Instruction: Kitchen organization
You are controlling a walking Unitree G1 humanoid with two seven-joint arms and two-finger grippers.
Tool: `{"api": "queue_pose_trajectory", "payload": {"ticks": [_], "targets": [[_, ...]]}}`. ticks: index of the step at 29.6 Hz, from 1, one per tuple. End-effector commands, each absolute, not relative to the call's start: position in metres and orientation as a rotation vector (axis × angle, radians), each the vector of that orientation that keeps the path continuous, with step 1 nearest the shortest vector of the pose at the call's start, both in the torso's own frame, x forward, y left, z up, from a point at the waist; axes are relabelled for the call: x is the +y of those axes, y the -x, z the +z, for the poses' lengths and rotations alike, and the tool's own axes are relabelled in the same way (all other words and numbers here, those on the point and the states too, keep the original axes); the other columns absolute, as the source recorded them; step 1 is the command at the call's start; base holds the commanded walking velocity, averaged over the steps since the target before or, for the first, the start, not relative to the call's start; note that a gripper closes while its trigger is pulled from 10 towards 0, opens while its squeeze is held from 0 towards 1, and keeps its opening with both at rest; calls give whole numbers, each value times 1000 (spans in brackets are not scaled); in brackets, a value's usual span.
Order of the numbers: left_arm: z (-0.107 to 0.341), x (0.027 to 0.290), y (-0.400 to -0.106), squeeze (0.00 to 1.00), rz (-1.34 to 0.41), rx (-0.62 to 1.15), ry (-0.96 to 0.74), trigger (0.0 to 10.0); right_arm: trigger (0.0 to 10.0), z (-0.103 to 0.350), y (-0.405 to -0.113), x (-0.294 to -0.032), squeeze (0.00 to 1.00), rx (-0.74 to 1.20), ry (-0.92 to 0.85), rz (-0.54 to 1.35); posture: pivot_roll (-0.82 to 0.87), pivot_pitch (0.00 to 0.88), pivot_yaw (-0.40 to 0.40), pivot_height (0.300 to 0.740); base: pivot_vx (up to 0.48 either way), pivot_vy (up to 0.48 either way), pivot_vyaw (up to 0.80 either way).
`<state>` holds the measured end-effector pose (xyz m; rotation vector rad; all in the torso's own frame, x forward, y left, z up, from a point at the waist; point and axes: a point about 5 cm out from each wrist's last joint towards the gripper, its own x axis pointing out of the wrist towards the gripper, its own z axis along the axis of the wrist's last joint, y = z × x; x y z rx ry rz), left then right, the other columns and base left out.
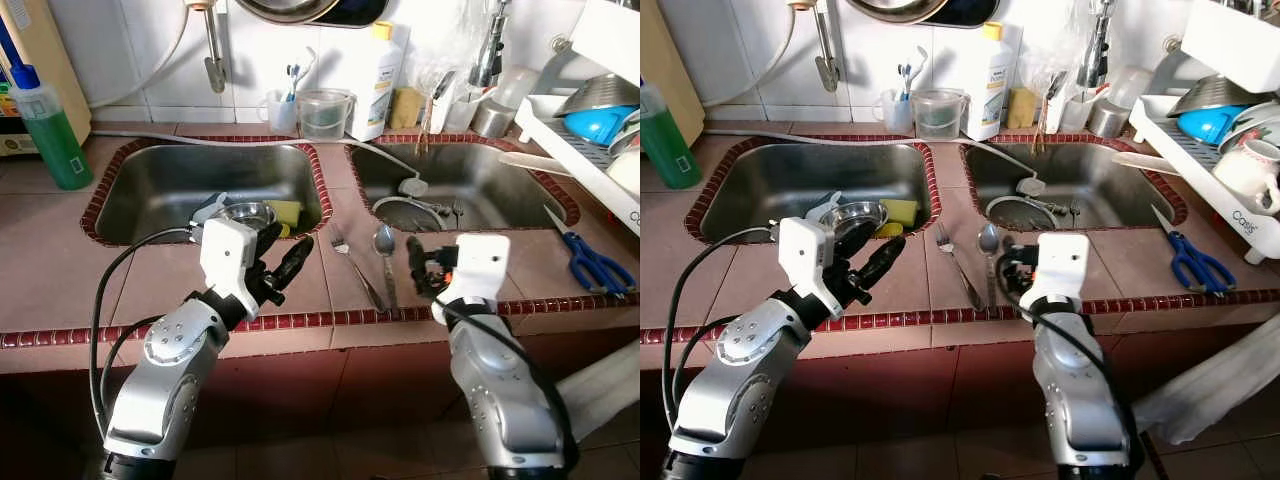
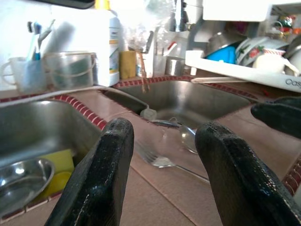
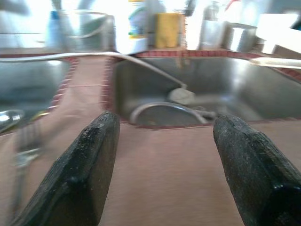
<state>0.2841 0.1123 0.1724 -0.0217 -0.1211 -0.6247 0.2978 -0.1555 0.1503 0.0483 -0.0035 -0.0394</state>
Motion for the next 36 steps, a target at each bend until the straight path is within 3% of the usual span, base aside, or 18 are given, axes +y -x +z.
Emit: {"api": "queue_pose_trajectory", "payload": {"ticks": [1,15,36], "targets": [[178,106,-282,0,-662,-144,-10,10000,10000,149,-299,-164,0,15,-60,-77,-102,49,-28,703,0,0,0],[167,95,-271,0,-742,-146,-132,10000,10000,153,-314,-192,0,33,-10,-115,-100,56,-14,703,0,0,0],[168,91,-268,0,-760,-144,-112,10000,10000,160,-343,-190,0,52,32,65,-96,53,-10,703,0,0,0]]}}
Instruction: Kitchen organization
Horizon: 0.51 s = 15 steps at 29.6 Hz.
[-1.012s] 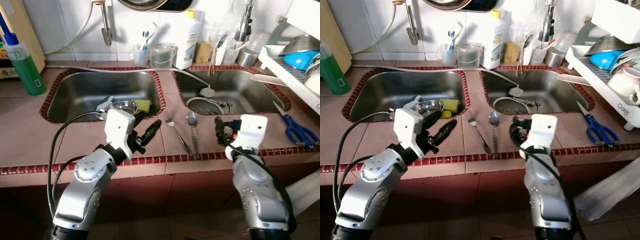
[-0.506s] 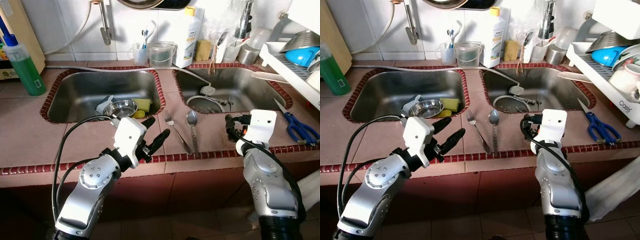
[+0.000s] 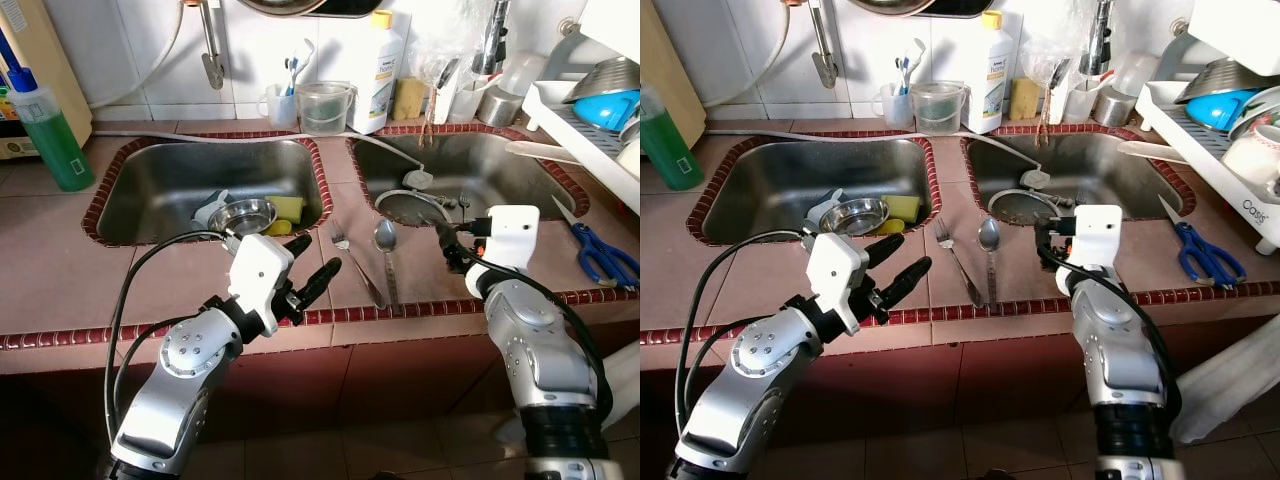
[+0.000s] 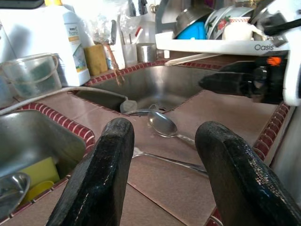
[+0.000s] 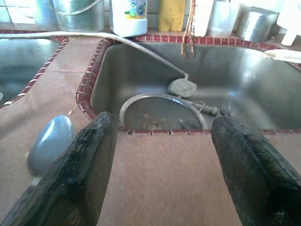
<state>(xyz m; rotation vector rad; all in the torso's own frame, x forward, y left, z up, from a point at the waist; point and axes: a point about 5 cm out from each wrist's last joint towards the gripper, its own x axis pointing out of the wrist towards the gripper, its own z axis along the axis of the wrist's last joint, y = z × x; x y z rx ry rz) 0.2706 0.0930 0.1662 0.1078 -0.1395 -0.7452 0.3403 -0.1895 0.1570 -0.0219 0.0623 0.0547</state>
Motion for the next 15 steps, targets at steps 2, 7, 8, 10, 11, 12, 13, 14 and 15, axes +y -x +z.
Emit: {"api": "queue_pose_trajectory", "payload": {"ticks": [2,7,8,10,11,12,13,14,15], "targets": [[168,91,-268,0,-761,-144,-112,10000,10000,160,-346,-189,0,50,32,78,-94,51,-11,703,0,0,0],[168,91,-268,0,-759,-143,-106,10000,10000,158,-353,-185,0,52,35,108,-91,48,-13,703,0,0,0],[168,91,-268,0,-757,-143,-100,10000,10000,157,-355,-184,0,52,36,108,-88,48,-15,703,0,0,0],[168,91,-268,0,-756,-143,-100,10000,10000,157,-357,-183,0,53,33,106,-86,47,-17,703,0,0,0],[168,91,-268,0,-756,-143,-100,10000,10000,157,-357,-183,0,53,33,106,-86,47,-17,703,0,0,0],[168,91,-268,0,-756,-142,-98,10000,10000,156,-358,-182,0,56,27,106,-87,46,-17,703,0,0,0],[168,91,-268,0,-756,-142,-95,10000,10000,155,-360,-179,0,55,19,102,-86,45,-17,703,0,0,0],[168,91,-268,0,-756,-142,-95,10000,10000,155,-360,-179,0,53,19,100,-86,45,-17,703,0,0,0],[168,91,-267,0,-757,-142,-96,10000,10000,155,-361,-177,0,51,21,93,-84,45,-18,703,0,0,0]]}}
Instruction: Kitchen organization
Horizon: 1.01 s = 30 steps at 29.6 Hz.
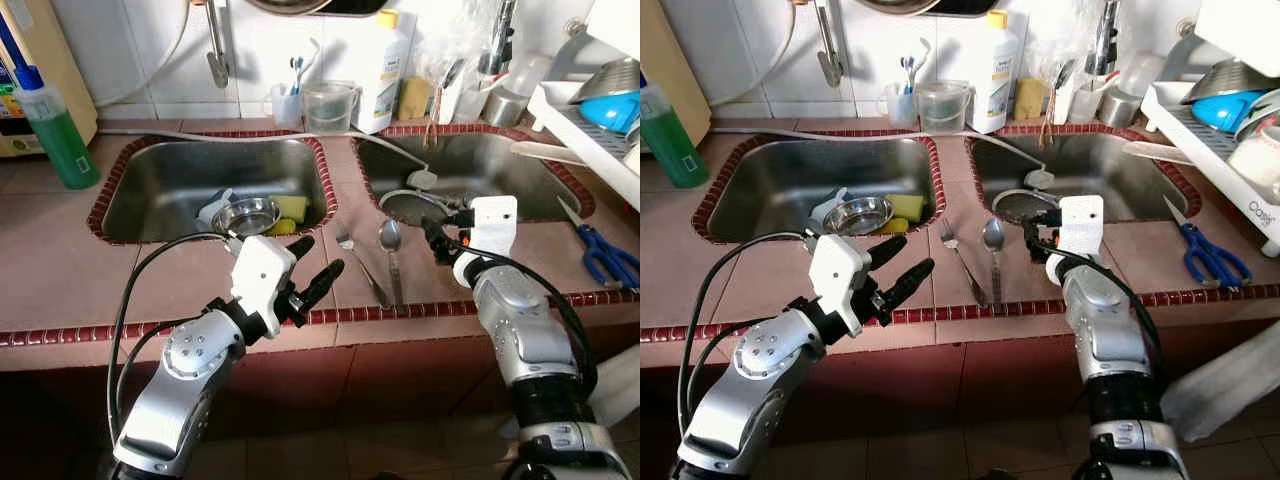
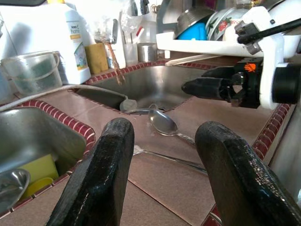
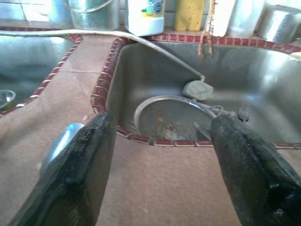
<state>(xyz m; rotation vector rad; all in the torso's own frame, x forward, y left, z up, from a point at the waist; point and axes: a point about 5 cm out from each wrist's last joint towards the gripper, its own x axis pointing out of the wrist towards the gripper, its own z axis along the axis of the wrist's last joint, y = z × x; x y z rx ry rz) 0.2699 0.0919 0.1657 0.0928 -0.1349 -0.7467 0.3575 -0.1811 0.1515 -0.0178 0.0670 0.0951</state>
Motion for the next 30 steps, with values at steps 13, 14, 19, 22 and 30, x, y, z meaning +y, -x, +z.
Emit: {"api": "queue_pose_trajectory", "payload": {"ticks": [13,14,19,22,30], "targets": [[169,91,-266,0,-756,-135,-87,10000,10000,151,-358,-131,0,8,-71,13,-79,49,-15,703,0,0,0],[169,91,-266,0,-757,-135,-87,10000,10000,150,-357,-128,0,11,-77,13,-79,49,-15,703,0,0,0],[169,90,-267,0,-757,-128,-81,10000,10000,144,-355,-119,0,41,-113,1,-81,55,-15,703,0,0,0],[170,91,-267,0,-753,-126,-76,10000,10000,140,-353,-114,0,63,-113,-17,-80,63,-15,703,0,0,0],[164,91,-263,0,-764,-112,-87,10000,10000,133,-347,-109,0,100,-130,-28,-81,70,-17,703,0,0,0]]}}
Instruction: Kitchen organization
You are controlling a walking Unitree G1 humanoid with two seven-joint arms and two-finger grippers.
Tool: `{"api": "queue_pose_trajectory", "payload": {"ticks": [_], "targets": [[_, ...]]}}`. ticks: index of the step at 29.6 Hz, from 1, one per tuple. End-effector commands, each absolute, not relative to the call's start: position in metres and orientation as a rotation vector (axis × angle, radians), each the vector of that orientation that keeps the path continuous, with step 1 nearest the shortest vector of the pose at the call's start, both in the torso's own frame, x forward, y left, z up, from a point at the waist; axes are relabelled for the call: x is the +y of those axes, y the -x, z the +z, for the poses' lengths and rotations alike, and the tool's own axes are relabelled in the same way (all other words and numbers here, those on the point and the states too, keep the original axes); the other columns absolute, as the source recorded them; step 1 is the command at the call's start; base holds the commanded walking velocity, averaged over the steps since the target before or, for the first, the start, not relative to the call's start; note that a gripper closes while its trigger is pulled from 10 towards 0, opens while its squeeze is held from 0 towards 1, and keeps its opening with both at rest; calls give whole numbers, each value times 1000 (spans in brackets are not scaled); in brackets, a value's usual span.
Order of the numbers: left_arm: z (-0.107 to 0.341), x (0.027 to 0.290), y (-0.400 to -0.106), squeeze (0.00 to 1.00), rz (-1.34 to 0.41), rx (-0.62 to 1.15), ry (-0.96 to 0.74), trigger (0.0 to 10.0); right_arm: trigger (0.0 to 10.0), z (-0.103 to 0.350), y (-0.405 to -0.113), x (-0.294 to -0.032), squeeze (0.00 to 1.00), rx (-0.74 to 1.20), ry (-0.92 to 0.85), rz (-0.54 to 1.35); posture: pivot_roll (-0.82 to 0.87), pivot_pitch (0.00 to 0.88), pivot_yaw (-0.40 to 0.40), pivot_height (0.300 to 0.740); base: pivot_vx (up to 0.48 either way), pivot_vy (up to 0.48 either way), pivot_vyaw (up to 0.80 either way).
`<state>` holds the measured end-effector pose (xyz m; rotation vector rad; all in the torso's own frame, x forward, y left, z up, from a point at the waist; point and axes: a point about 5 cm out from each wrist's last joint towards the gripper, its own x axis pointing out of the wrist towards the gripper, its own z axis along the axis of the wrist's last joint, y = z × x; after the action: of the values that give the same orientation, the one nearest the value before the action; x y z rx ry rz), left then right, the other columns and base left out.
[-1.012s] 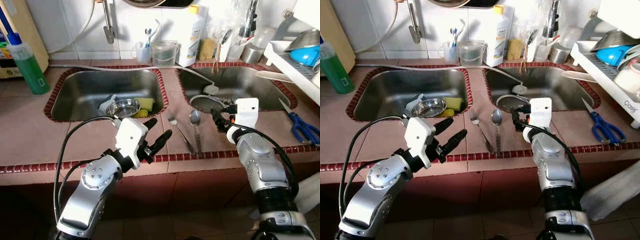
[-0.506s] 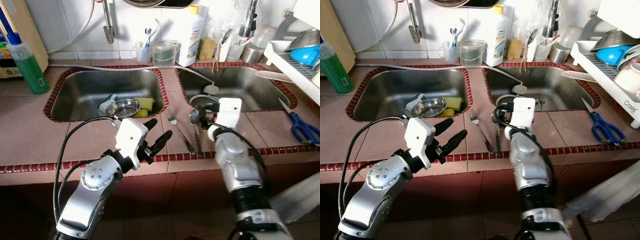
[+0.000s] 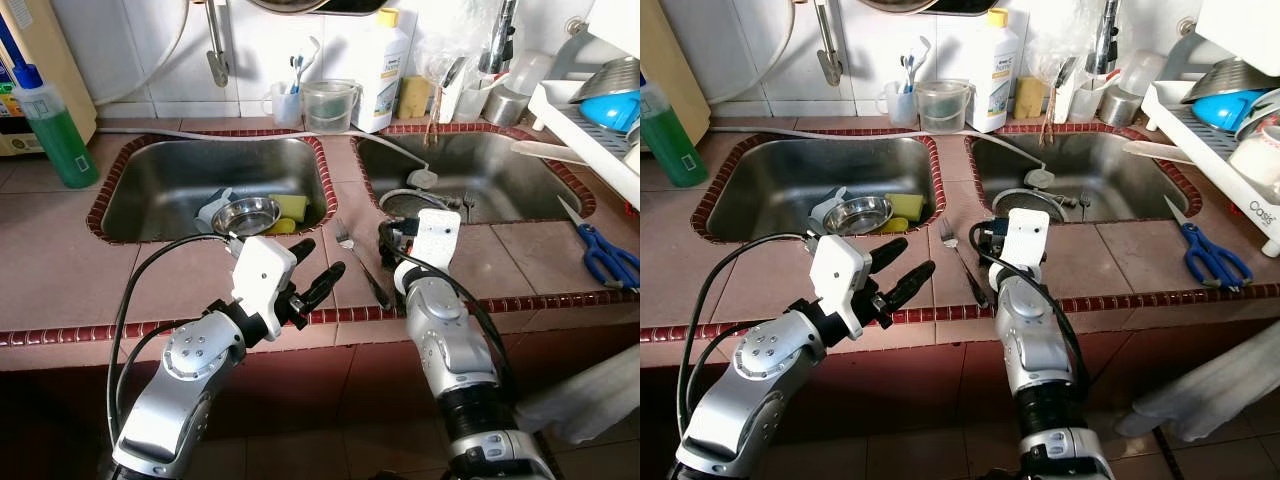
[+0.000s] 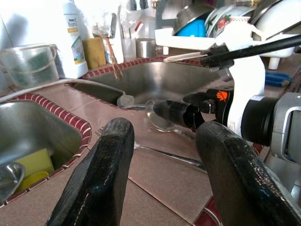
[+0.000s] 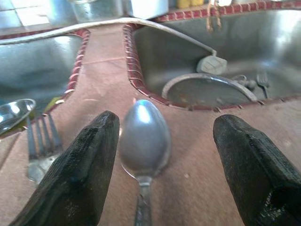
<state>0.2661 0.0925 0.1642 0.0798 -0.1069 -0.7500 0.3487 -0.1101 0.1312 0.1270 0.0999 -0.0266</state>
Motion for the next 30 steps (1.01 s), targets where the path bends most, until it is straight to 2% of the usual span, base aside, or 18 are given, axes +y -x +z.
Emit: {"api": "queue_pose_trajectory", "payload": {"ticks": [1,13,30], "targets": [[164,92,-263,0,-764,-108,-87,10000,10000,133,-347,-108,0,100,-129,-27,-82,72,-15,703,0,0,0],[164,93,-264,0,-767,-105,-99,10000,10000,129,-344,-100,0,176,-241,-41,-81,74,-12,703,0,0,0],[167,92,-264,0,-759,-116,-92,10000,10000,117,-333,-96,0,355,-291,-79,-85,80,-14,703,0,0,0]]}}
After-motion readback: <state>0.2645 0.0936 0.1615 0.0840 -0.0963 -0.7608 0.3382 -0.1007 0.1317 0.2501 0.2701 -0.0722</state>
